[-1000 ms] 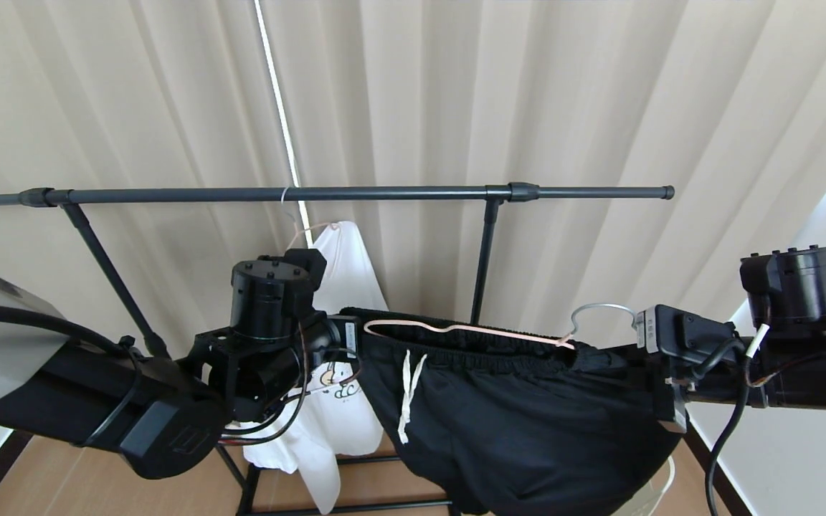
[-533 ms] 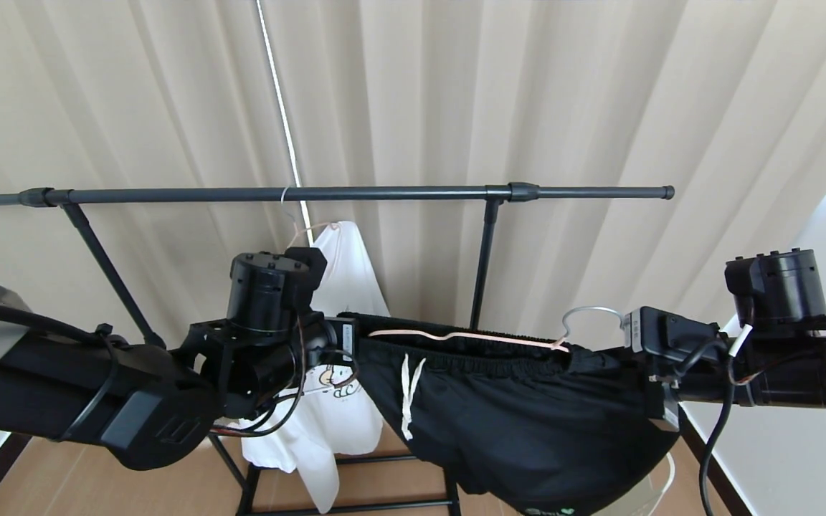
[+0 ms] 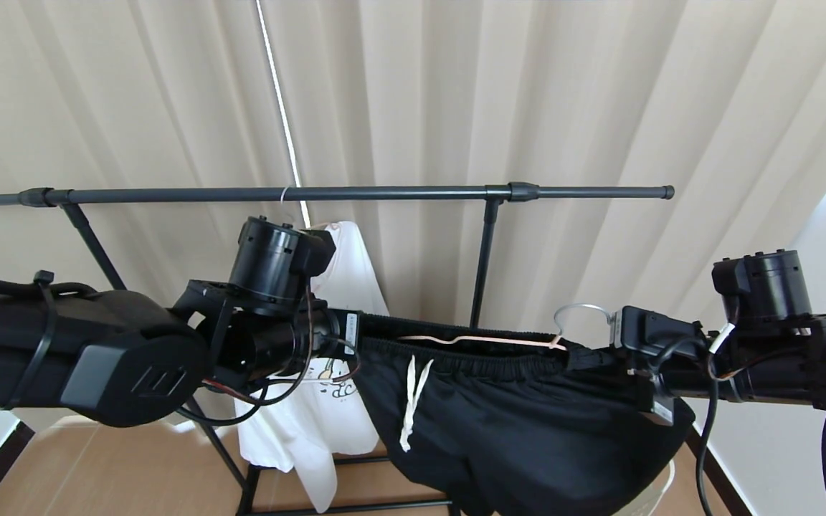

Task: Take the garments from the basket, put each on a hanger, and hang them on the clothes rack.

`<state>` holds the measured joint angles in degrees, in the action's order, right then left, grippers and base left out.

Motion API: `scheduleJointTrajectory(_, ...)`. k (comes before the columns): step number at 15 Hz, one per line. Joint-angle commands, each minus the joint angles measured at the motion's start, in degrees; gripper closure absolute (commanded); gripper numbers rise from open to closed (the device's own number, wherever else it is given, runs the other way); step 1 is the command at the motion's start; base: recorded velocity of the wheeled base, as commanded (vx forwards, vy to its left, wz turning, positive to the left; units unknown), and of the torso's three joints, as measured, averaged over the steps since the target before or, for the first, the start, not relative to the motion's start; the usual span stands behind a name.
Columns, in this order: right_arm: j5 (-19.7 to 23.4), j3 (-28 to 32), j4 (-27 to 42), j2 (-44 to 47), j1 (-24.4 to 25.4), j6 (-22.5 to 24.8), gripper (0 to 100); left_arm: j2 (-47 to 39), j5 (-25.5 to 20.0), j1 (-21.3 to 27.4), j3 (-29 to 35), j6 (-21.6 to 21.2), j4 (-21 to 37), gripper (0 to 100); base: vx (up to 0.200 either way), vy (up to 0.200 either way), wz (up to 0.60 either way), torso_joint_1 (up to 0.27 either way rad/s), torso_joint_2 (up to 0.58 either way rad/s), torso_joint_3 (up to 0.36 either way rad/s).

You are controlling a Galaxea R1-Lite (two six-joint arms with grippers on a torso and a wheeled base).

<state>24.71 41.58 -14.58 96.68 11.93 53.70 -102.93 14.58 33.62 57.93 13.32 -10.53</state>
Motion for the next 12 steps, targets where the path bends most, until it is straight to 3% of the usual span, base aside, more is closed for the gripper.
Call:
scheduleJointTrajectory(1, -1.07, 0.34, -0.01, 0.96, 0.19, 0.0, 100, 0.8, 0.01, 1.18, 2.71, 1.44, 2.53, 100, 0.0, 0.0, 0.0, 0.0, 0.0, 0.0)
scheduleJointTrajectory(5, -5.37, 1.13, -0.1, 1.49, 0.72, -0.35, 100, 1.76, -0.34, 4.52, 7.99, 3.2, 11.94, 100, 0.0, 0.0, 0.0, 0.0, 0.0, 0.0)
scheduleJointTrajectory(12, -5.73, 1.13, -0.1, 0.88, 3.01, -1.32, 100, -0.08, -0.69, 10.94, 9.83, 5.13, 15.02, 100, 0.0, 0.0, 0.0, 0.0, 0.0, 0.0)
